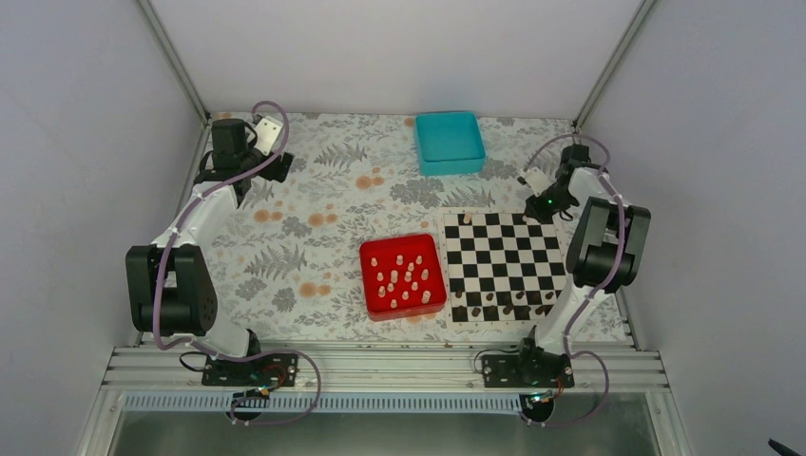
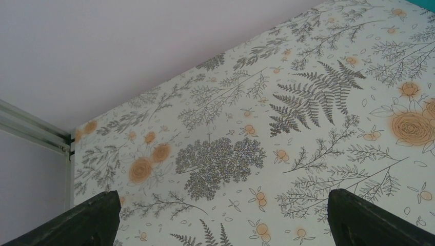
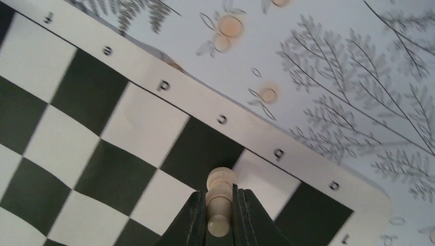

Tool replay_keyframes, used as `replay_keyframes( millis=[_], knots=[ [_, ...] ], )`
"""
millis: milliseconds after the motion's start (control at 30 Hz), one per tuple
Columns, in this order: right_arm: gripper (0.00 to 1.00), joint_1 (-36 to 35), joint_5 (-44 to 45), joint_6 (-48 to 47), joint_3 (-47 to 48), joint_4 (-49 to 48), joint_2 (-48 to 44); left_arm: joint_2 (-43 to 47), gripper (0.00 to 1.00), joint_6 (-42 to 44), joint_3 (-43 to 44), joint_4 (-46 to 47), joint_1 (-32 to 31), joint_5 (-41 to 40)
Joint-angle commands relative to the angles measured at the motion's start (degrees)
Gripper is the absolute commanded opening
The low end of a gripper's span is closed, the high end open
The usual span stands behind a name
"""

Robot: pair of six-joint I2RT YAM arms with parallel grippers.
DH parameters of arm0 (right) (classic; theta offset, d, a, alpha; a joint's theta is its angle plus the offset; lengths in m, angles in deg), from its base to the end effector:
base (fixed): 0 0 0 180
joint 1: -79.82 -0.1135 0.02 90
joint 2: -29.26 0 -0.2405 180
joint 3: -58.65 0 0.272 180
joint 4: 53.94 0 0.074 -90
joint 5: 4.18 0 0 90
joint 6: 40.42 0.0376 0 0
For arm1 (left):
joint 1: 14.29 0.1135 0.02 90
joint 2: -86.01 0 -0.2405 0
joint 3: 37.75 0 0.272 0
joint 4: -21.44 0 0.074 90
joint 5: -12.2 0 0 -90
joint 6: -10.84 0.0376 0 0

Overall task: Set up the chess pieces on the board
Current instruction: Place the chess piece on the chessboard.

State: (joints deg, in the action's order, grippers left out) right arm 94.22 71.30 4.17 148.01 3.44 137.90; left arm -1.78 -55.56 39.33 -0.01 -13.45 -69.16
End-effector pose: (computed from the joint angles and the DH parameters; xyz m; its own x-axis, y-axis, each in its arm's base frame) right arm 0.3695 -0.0851 0.1442 -0.7932 -0.5081 -0.3357 -0.5415 0.8407 0.0069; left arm 0.3721 -0.0002 0.2441 -0.4426 0.3894 -0.8078 0.3163 0.9107 0.2656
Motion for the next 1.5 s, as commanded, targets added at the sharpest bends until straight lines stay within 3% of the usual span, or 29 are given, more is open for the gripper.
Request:
replay_keyframes(
  millis=[0, 1067, 1133, 1300, 1467],
  knots=[
    [0.06, -3.0, -1.8, 0.1, 1.7, 0.3, 1.2, 0.4, 1.00, 0.8, -0.3, 0.8, -0.1, 0.6],
    [0.10, -4.0, 2.8, -0.4, 2.2, 1.7, 2.3, 0.1, 1.00, 1.0, 0.1, 0.4, -0.1, 0.6],
    [0.14, -4.0, 2.9, -0.5, 2.0, 1.6, 2.4, 0.2, 1.00, 1.1, 0.0, 0.5, -0.1, 0.6],
    [0.37, -4.0, 1.1, -0.1, 2.6, 0.8, 0.3, 0.2, 1.00, 1.2, -0.2, 0.5, -0.1, 0.5],
    [0.45, -5.0, -0.1, 0.1, 5.6, 3.0, -2.0, 0.1, 1.00, 1.2, -0.1, 0.6, -0.2, 0.3]
  ],
)
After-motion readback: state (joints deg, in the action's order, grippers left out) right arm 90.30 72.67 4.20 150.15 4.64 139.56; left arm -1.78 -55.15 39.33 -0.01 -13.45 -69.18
